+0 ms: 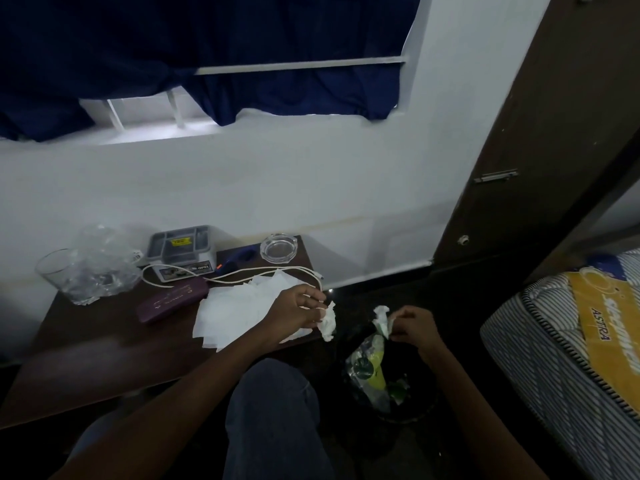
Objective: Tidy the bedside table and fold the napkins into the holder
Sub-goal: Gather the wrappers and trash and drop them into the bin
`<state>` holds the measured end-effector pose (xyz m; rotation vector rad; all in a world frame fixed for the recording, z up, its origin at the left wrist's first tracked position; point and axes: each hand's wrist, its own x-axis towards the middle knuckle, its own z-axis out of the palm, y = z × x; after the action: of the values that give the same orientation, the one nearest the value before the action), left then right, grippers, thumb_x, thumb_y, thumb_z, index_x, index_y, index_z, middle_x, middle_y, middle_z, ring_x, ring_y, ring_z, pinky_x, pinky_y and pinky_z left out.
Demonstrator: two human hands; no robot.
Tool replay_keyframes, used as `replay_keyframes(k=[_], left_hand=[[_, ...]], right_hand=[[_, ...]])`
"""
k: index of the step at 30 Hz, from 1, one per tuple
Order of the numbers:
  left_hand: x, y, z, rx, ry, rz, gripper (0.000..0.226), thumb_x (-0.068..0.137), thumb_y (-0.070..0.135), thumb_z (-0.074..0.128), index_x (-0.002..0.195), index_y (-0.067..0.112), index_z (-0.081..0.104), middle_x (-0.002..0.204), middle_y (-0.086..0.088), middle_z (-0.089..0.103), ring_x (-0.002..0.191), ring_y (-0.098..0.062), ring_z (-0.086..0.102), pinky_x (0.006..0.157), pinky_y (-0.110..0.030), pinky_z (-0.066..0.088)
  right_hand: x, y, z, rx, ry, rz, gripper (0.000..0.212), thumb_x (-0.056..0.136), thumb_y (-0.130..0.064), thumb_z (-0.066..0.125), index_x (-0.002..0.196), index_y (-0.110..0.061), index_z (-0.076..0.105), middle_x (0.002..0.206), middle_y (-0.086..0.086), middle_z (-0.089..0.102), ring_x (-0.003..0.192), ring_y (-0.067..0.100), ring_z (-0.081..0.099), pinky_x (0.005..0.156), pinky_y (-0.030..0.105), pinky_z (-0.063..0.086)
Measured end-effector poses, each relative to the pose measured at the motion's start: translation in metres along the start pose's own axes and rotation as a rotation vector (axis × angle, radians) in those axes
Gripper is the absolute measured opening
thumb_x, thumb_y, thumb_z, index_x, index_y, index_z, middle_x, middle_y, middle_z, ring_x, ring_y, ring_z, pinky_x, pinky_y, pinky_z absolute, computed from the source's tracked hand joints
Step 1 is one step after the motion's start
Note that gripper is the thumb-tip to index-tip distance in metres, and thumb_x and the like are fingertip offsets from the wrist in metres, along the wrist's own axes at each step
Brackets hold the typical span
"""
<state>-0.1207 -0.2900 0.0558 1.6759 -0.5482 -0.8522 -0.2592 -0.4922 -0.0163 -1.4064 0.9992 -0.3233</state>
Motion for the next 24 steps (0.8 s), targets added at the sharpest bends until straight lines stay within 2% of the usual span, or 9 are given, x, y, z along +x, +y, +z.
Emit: replay_keyframes(k=[3, 6, 8, 10, 13, 15, 19, 21, 24], left_hand=[[-0.001, -0.002, 0.001, 0.018, -0.009, 0.009, 0.022, 0.08, -0.008, 0.064, 0.088, 0.013, 0.062, 0.082, -0.005, 0.065, 0.073, -0.013, 0.061, 0.06, -0.016, 0.054], [-0.001, -0.003, 0.005, 0.016, -0.02, 0.005, 0.017, 0.081, -0.005, 0.064, 0.091, 0.009, 0.063, 0.081, -0.003, 0.064, 0.072, -0.009, 0.061, 0.059, -0.014, 0.053], [0.0, -0.005, 0.008, 0.008, -0.025, 0.002, 0.017, 0.081, -0.004, 0.065, 0.089, 0.012, 0.064, 0.08, -0.002, 0.064, 0.067, -0.005, 0.061, 0.058, -0.014, 0.052], [0.001, -0.005, 0.011, 0.0, -0.025, -0.003, 0.018, 0.081, -0.003, 0.065, 0.086, 0.014, 0.064, 0.079, -0.002, 0.064, 0.063, -0.002, 0.062, 0.058, -0.014, 0.052], [0.002, -0.004, 0.016, -0.059, -0.005, -0.008, 0.018, 0.081, -0.006, 0.064, 0.083, 0.013, 0.063, 0.078, -0.004, 0.064, 0.059, 0.0, 0.064, 0.056, -0.014, 0.052], [0.003, -0.001, 0.02, -0.095, 0.023, 0.003, 0.02, 0.081, -0.008, 0.063, 0.08, 0.011, 0.062, 0.076, -0.005, 0.062, 0.056, 0.0, 0.064, 0.053, -0.014, 0.052], [0.006, 0.001, 0.023, -0.09, 0.151, 0.023, 0.018, 0.079, -0.004, 0.067, 0.078, 0.012, 0.06, 0.079, -0.004, 0.062, 0.068, -0.009, 0.061, 0.058, -0.019, 0.054], [0.005, 0.002, 0.019, -0.102, 0.174, 0.0, 0.014, 0.083, 0.003, 0.065, 0.08, 0.015, 0.06, 0.083, -0.001, 0.061, 0.076, -0.011, 0.059, 0.066, -0.025, 0.053], [0.002, 0.002, 0.005, -0.099, 0.182, -0.05, 0.014, 0.09, 0.006, 0.055, 0.083, 0.017, 0.061, 0.089, -0.001, 0.063, 0.084, -0.011, 0.056, 0.07, -0.025, 0.049]], right_hand=[[0.011, 0.024, -0.009, -0.169, 0.065, 0.062, 0.04, 0.076, 0.016, 0.051, 0.049, -0.012, 0.063, 0.046, 0.003, 0.058, 0.058, 0.027, 0.054, 0.049, 0.027, 0.05], [0.007, 0.019, -0.008, -0.276, 0.003, 0.129, 0.028, 0.08, 0.012, 0.049, 0.067, -0.008, 0.065, 0.056, 0.007, 0.053, 0.053, 0.019, 0.047, 0.043, 0.019, 0.039], [0.001, 0.004, -0.002, -0.199, -0.051, 0.125, 0.021, 0.084, 0.008, 0.049, 0.078, -0.006, 0.063, 0.062, 0.01, 0.052, 0.054, 0.017, 0.047, 0.045, 0.018, 0.039], [-0.009, -0.016, 0.008, -0.086, -0.178, 0.095, 0.018, 0.088, 0.002, 0.05, 0.084, -0.008, 0.064, 0.075, 0.012, 0.058, 0.06, 0.021, 0.056, 0.048, 0.02, 0.046], [-0.031, -0.046, 0.028, 0.016, -0.456, 0.076, 0.016, 0.089, -0.011, 0.058, 0.102, -0.009, 0.066, 0.096, 0.016, 0.069, 0.083, 0.033, 0.068, 0.065, 0.032, 0.059], [-0.041, -0.061, 0.041, 0.085, -0.553, 0.054, 0.016, 0.087, -0.009, 0.061, 0.101, -0.008, 0.067, 0.091, 0.015, 0.072, 0.084, 0.032, 0.069, 0.068, 0.036, 0.059], [-0.045, -0.069, 0.053, 0.083, -0.468, -0.019, 0.01, 0.079, 0.008, 0.062, 0.083, 0.0, 0.066, 0.071, 0.013, 0.069, 0.063, 0.021, 0.069, 0.056, 0.028, 0.057], [-0.039, -0.063, 0.052, 0.069, -0.364, -0.022, 0.012, 0.078, 0.014, 0.06, 0.074, 0.003, 0.063, 0.065, 0.014, 0.065, 0.052, 0.017, 0.066, 0.049, 0.024, 0.055], [-0.022, -0.041, 0.042, -0.034, -0.142, -0.027, 0.022, 0.077, 0.017, 0.059, 0.063, -0.001, 0.06, 0.065, 0.018, 0.059, 0.041, 0.014, 0.061, 0.043, 0.023, 0.054]])
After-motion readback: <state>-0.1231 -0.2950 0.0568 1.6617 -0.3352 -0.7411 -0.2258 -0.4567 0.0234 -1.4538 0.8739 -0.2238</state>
